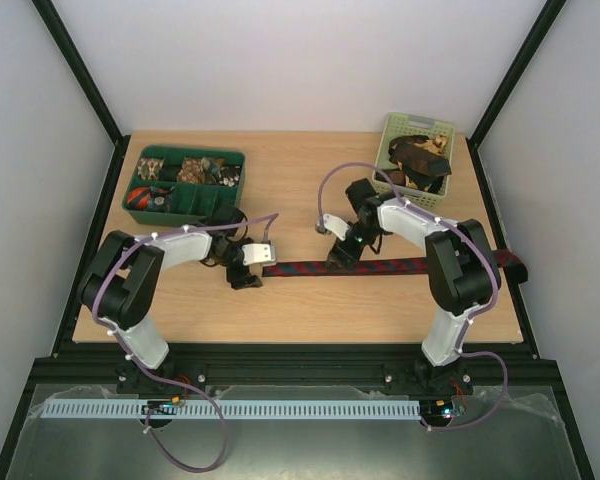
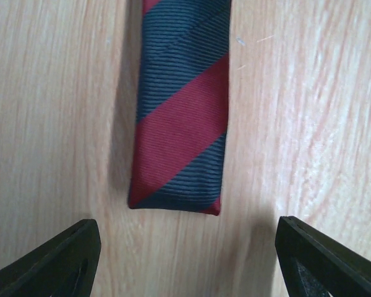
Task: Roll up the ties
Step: Adjust the tie at the center of the board, then pick up the tie from the center of the board, then roll the tie at the center of the board.
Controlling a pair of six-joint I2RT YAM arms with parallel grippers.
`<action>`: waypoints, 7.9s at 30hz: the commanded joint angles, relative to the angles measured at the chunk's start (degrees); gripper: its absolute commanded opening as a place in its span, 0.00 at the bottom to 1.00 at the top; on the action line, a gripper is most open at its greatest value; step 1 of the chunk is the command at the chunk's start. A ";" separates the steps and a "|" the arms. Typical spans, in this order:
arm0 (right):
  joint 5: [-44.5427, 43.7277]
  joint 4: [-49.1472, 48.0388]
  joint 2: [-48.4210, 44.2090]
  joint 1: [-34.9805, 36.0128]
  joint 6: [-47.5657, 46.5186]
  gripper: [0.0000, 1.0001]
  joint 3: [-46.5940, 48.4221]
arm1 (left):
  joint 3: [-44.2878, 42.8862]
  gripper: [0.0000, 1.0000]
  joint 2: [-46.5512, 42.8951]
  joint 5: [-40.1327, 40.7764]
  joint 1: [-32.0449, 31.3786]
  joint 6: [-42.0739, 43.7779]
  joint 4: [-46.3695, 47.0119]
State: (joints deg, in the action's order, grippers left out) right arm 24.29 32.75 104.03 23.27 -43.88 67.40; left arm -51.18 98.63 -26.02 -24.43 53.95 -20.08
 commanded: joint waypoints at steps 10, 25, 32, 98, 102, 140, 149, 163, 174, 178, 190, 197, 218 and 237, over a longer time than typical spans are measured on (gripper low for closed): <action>25.51 -7.24 3.77 2.41 47.83 0.43 0.66 | 1.37 0.75 -0.33 2.12 -2.85 -2.99 6.10; 24.49 -10.86 15.58 4.83 55.07 0.16 5.33 | 2.40 0.60 0.99 3.05 -3.26 -1.68 5.30; 19.90 -9.15 17.36 4.82 52.96 0.13 3.30 | 0.47 0.43 0.13 1.56 -3.53 -2.72 4.12; 27.29 -11.35 9.53 -0.88 56.39 0.03 -1.93 | -12.77 0.41 7.63 0.41 -14.09 -22.05 8.65; 26.31 -11.35 9.52 -2.44 55.08 0.01 -2.97 | -10.40 0.66 6.64 1.89 -13.59 -20.32 9.21; 22.03 -11.24 16.24 -3.22 53.00 0.01 -2.43 | -12.11 0.66 7.80 -4.01 -9.35 -15.21 6.17; 20.79 -10.65 16.49 -3.23 52.75 0.01 -2.55 | -10.47 0.73 6.27 -5.76 -8.22 -15.54 7.31; 24.77 -9.95 14.67 -2.87 52.77 0.01 -0.17 | -15.60 0.75 11.40 2.36 -12.79 -13.56 2.81; 29.35 -7.03 12.16 -2.87 51.27 0.02 0.93 | -15.45 0.45 13.84 6.87 -15.40 -17.54 3.87; 28.89 -6.03 12.49 -2.90 51.23 0.20 1.40 | -14.66 0.33 13.14 7.37 -15.40 -16.70 3.88; 29.78 -7.82 12.51 -2.87 54.51 0.22 0.61 | -15.31 0.30 13.72 8.45 -15.43 -18.45 3.60; 24.98 -3.57 13.46 -2.89 50.70 0.01 4.99 | -14.69 0.33 12.86 5.68 -15.39 -14.63 2.34; 20.23 -3.81 18.48 -2.87 49.55 0.01 1.28 | -11.02 0.64 7.84 0.61 -8.53 -7.21 0.99; 19.80 -3.46 19.45 -2.81 49.31 0.01 1.95 | -14.43 0.35 8.78 -1.63 -12.05 -13.13 6.92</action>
State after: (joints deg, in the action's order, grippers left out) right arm 50.17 26.63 119.81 20.25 5.93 70.04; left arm -63.81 107.35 -24.97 -35.88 42.54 -15.55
